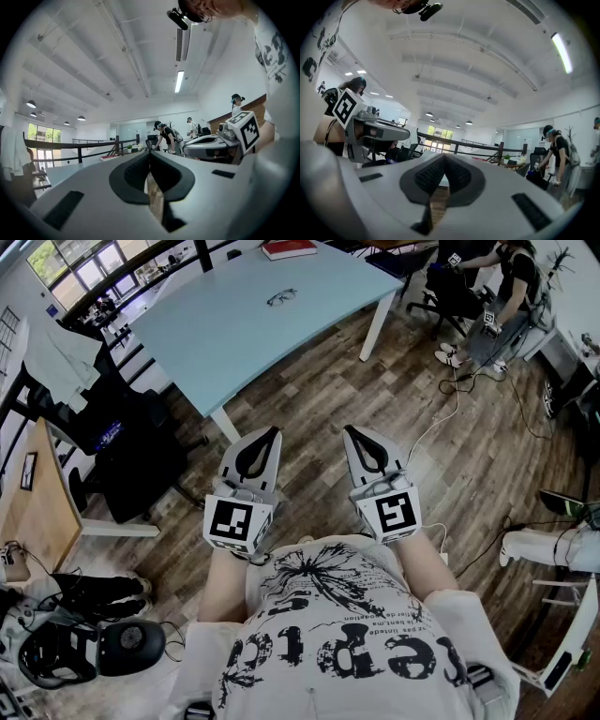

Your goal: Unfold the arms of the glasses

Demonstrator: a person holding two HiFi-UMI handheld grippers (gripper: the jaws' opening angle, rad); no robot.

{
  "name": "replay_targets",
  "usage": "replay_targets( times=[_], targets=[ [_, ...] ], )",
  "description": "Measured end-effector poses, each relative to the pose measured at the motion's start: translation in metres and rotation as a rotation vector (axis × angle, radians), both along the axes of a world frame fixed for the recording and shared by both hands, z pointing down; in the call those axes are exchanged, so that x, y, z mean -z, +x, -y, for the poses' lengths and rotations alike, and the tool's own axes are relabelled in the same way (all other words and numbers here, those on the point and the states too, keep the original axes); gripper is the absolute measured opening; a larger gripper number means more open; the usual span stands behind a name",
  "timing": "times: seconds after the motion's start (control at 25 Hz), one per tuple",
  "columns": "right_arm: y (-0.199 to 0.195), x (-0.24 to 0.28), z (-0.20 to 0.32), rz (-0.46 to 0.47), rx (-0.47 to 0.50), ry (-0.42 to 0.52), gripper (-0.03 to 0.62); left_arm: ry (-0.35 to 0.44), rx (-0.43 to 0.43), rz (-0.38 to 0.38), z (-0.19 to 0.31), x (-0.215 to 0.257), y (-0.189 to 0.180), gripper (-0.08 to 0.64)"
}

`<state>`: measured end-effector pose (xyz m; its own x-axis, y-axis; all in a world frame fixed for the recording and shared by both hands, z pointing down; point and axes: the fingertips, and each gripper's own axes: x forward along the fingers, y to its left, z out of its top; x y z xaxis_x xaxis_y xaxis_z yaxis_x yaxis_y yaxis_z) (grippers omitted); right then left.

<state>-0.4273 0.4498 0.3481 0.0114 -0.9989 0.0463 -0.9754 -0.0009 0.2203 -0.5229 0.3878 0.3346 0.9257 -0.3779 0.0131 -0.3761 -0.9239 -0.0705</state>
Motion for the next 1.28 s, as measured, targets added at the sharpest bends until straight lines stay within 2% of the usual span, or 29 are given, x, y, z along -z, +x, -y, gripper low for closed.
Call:
replay_targets(
  times=[0.4, 0.72, 0.88, 1.0, 1.28],
  targets=[
    [-0.003, -0.004, 0.012, 0.003, -0.006, -0.008, 0.009, -0.018, 0.004, 0.003, 0.013, -0.006, -0.003, 0.018],
    [0.008, -0.019, 0.030, 0.006, -0.026, -0.050, 0.011, -0.075, -0.006, 0.015, 0.033, -0.025, 0.009, 0.018],
    [0.031, -0.036, 0.047, 0.028, -0.024, -0.082, 0.011, -0.097, 0.003, 0.034, 0.046, -0.039, 0.031, 0.018],
    [0.056, -0.042, 0.069, 0.013, 0.012, -0.088, 0.011, -0.102, 0.027, 0.047, 0.062, -0.047, 0.055, 0.018],
    [0.140, -0.041, 0.157, 0.008, 0.113, -0.056, 0.011, -0.087, 0.143, 0.061, 0.139, -0.049, 0.128, 0.018]
  ],
)
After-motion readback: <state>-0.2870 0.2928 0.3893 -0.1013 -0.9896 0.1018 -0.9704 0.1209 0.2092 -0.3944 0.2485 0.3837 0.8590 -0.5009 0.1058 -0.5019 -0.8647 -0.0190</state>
